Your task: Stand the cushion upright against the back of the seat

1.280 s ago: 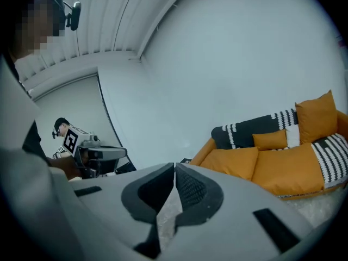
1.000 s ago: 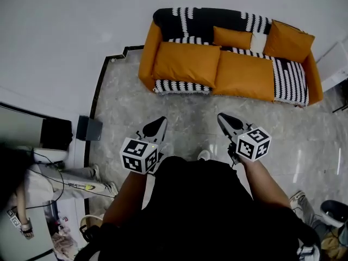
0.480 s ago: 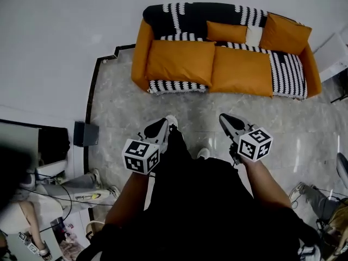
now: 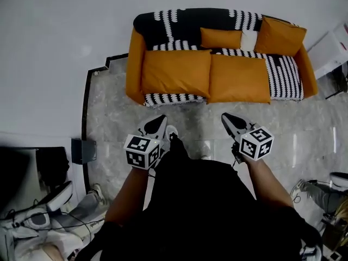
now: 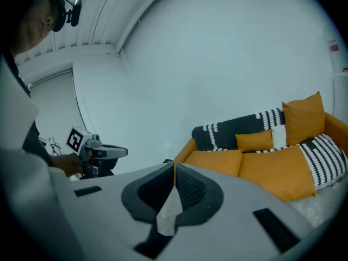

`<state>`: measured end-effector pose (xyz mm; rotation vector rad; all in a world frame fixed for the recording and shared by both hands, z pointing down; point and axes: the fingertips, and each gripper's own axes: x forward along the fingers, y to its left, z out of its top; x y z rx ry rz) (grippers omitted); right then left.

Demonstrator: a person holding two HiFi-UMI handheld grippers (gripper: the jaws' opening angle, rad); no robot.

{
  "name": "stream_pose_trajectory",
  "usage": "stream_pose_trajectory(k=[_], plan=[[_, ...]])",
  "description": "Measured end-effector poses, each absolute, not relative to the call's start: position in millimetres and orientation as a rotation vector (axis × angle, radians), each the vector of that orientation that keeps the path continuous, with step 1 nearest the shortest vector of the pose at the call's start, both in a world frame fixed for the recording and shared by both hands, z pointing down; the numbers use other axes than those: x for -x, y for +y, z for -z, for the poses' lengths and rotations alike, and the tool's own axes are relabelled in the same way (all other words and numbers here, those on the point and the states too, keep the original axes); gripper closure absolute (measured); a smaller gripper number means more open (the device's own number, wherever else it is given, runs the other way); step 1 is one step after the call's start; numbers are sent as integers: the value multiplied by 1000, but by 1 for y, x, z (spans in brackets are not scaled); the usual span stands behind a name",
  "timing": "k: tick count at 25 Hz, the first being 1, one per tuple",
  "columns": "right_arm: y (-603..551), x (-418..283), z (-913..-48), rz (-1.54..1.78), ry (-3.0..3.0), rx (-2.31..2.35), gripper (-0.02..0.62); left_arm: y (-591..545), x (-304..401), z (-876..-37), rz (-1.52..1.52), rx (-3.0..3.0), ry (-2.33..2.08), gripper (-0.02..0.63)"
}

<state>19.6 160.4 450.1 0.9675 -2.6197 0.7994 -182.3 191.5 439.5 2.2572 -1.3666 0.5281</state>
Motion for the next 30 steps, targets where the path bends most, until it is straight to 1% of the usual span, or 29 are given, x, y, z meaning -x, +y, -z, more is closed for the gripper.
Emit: stream_pose_trajectory(k=[4,7,11,19,24,30], plan=[[115,11,-459,-795,-2558,-995,557,146,235,-456,-565,-2201,-1361,589],[92,29,-469,-781,-2522,-994,557,114,261,-466,-563,-2189,-1376,589],[56,42,-483,-738,-2456,-1032,557,74,289,-476,-560,-2190,-1370,589],[5,57,-526,-685,-2283,-1122,557,33,362,-522,-666,-2146,-1317,589],[-14,65,-548,-654,-2212,-1131,557,15,392,-554,-717,-2105,-1294,589],[-33,69,-594,-591,-2105,-1047,555,4,406,-601,-832,-2050,-1234,589]])
